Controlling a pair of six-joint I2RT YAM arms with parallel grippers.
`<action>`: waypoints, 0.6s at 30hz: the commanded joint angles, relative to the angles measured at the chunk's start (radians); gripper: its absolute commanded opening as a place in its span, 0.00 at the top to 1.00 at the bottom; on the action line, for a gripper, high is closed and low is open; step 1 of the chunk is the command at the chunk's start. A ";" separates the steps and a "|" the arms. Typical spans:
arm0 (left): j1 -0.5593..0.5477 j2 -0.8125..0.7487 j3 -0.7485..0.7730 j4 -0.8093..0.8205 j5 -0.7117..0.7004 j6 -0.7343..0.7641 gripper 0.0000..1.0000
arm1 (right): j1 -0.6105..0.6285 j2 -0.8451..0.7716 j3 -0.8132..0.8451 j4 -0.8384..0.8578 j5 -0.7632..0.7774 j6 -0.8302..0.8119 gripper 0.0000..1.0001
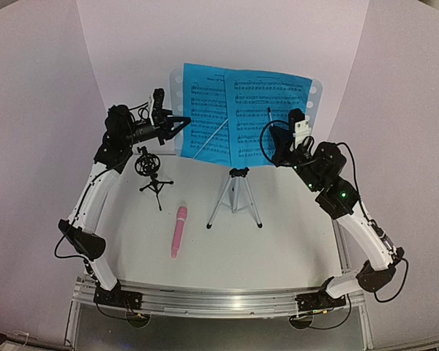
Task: Set up the instrument practice props
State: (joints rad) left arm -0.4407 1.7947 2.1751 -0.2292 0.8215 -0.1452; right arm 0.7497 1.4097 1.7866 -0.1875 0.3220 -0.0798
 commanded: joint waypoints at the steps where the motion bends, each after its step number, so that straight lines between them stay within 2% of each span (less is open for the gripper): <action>1: 0.000 -0.030 -0.016 0.040 -0.040 0.036 0.85 | 0.000 -0.024 0.016 0.042 0.010 -0.011 1.00; 2: 0.000 -0.029 -0.014 0.039 -0.046 0.042 0.88 | 0.001 -0.026 0.014 0.042 0.010 -0.011 1.00; 6: 0.002 -0.029 0.002 0.023 -0.065 0.069 0.90 | 0.000 -0.032 0.013 0.042 0.008 -0.010 1.00; 8: 0.005 -0.035 0.001 0.015 -0.065 0.093 0.79 | 0.001 -0.038 0.007 0.042 0.011 -0.009 1.00; 10: 0.005 -0.045 -0.004 0.014 -0.069 0.113 0.73 | 0.000 -0.041 0.001 0.042 0.015 -0.009 1.00; 18: 0.022 -0.060 -0.009 -0.004 -0.115 0.173 0.65 | 0.000 -0.035 0.003 0.043 0.023 -0.010 1.00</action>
State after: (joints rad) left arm -0.4334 1.7825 2.1647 -0.2289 0.7734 -0.0335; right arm 0.7467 1.4052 1.7840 -0.1806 0.3446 -0.0921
